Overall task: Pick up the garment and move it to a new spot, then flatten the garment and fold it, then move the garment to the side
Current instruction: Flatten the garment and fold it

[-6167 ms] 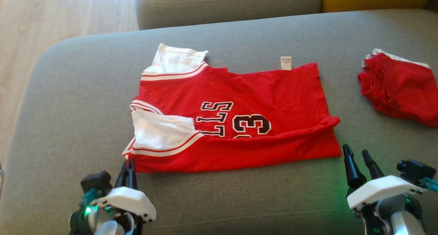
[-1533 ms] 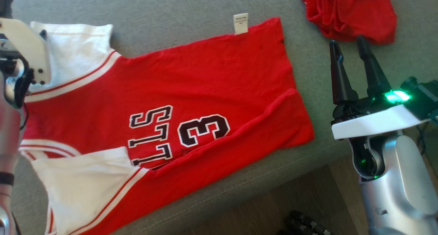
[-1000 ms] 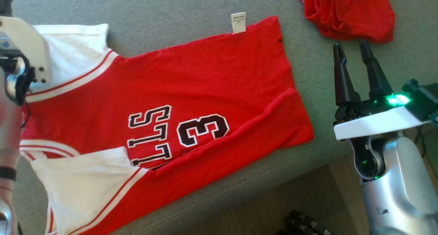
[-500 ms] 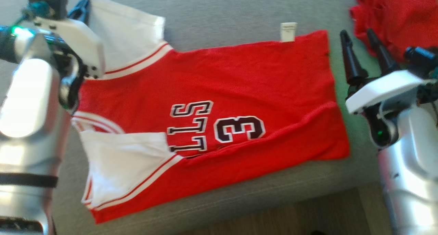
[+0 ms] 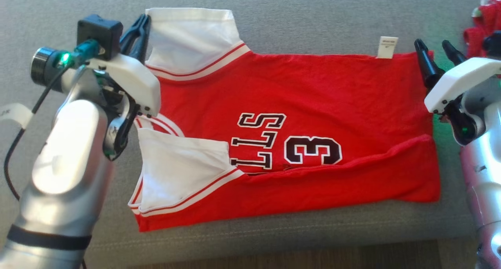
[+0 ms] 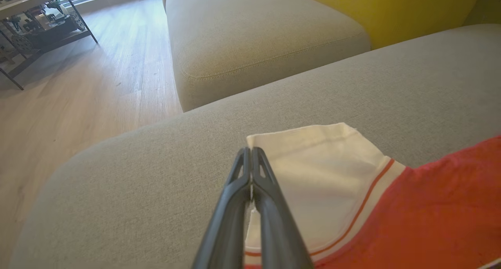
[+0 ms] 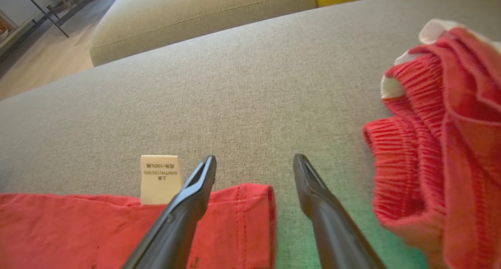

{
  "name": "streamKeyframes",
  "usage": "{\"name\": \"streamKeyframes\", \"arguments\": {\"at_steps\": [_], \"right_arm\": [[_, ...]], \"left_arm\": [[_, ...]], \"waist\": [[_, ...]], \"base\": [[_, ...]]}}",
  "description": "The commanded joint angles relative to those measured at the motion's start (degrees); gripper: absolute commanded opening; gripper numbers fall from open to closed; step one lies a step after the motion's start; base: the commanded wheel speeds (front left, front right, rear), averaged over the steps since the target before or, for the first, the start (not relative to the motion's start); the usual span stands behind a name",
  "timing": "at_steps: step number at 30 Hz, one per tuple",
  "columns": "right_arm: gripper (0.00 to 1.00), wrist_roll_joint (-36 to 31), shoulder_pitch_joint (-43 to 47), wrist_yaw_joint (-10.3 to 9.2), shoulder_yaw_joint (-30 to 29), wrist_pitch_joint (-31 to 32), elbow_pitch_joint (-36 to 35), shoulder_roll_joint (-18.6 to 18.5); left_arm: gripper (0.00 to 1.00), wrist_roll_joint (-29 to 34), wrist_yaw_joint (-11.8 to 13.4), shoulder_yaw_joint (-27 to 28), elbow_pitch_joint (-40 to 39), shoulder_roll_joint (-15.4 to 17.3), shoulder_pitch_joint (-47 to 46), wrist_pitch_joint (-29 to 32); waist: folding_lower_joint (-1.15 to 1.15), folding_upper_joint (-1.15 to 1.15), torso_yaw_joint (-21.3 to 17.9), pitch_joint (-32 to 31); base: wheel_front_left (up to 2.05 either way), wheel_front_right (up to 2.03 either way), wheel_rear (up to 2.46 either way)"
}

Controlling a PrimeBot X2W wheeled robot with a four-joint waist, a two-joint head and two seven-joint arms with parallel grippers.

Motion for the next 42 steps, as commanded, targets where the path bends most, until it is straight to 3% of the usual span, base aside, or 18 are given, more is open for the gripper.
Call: {"name": "streamKeyframes", "arguments": {"at_steps": [1, 10, 11, 12, 13, 14, 30, 42], "right_arm": [[1.00, 0.5, -1.4, -0.02, 1.6, 0.3, -0.6, -1.1], [1.00, 1.1, -3.4, -0.02, 6.7, 0.2, 4.8, -2.6], [0.80, 1.4, -3.5, -0.02, 7.1, 0.2, 5.3, -2.6], [0.25, 1.7, -3.7, -0.02, 7.5, 0.1, 5.6, -2.7], [0.25, 1.7, -3.7, -0.02, 7.5, 0.1, 5.6, -2.7], [0.00, 1.9, -3.8, -0.02, 7.8, -0.1, 6.0, -2.7], [0.00, 4.2, -0.2, -0.02, 13.2, -9.6, 5.9, -4.7], [0.00, 6.9, 7.5, -0.02, 15.4, -9.9, 2.4, -6.9]], "left_arm": [[0.00, -0.3, 0.5, 1.8, -2.7, 1.6, -0.9, 0.4], [0.00, -0.7, 1.1, 1.5, -4.4, 2.2, 0.4, 0.9], [0.00, -0.8, 1.1, 1.5, -4.4, 2.3, 0.5, 1.0], [0.00, -0.8, 1.2, 1.5, -4.5, 2.3, 0.5, 1.1], [0.00, -0.8, 1.2, 1.5, -4.5, 2.3, 0.5, 1.1], [0.00, -0.9, 1.2, 1.5, -4.5, 2.4, 0.6, 1.2], [0.00, -3.0, 2.5, 2.6, -6.0, 4.2, 5.7, 0.2], [0.00, -5.4, 3.2, 3.0, -11.3, 6.0, 14.3, 0.7]], "waist": [[0.00, 0.00, 0.4, 0.1], [0.00, 0.00, 0.6, 0.2], [0.00, 0.00, 0.5, 0.2], [0.00, 0.00, 0.5, 0.2], [0.00, 0.00, 0.5, 0.2], [0.00, 0.00, 0.4, 0.2], [0.00, 0.00, 0.8, -5.2], [0.00, 0.00, 2.3, -10.7]], "base": [[0.00, 0.00, 0.00], [0.00, 0.00, 0.00], [0.00, 0.00, 0.00], [0.00, 0.00, 0.00], [0.00, 0.00, 0.00], [0.00, 0.00, 0.00], [0.00, 0.00, 0.00], [0.00, 0.00, 0.00]]}}
